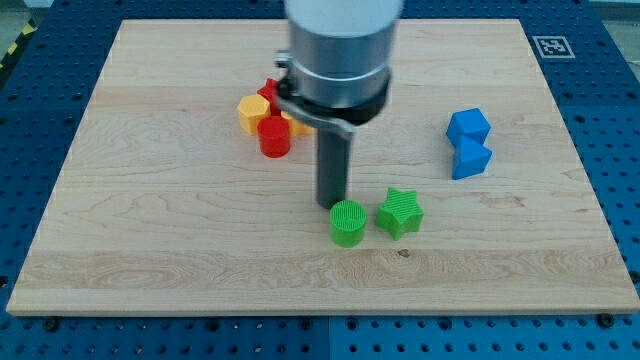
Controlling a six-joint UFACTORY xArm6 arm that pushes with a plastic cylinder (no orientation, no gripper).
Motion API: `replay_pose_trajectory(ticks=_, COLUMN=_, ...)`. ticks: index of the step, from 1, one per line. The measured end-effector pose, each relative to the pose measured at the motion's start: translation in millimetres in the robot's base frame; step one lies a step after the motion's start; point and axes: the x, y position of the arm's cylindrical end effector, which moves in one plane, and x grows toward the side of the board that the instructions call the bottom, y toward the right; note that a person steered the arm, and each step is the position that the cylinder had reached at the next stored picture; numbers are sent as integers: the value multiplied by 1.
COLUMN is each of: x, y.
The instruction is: Move the red star below the yellow hexagon
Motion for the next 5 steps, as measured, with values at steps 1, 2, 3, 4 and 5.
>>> replay_pose_trajectory(ticks=1, x=-4, y=-23)
replay_pose_trajectory(ticks=2, x=-22, y=-23)
replay_pose_trajectory(ticks=3, x=-49, y=-17)
replay_pose_trajectory(ticks=4, x=-58, y=-13)
replay_pose_trajectory(ticks=5, x=-58, y=-40)
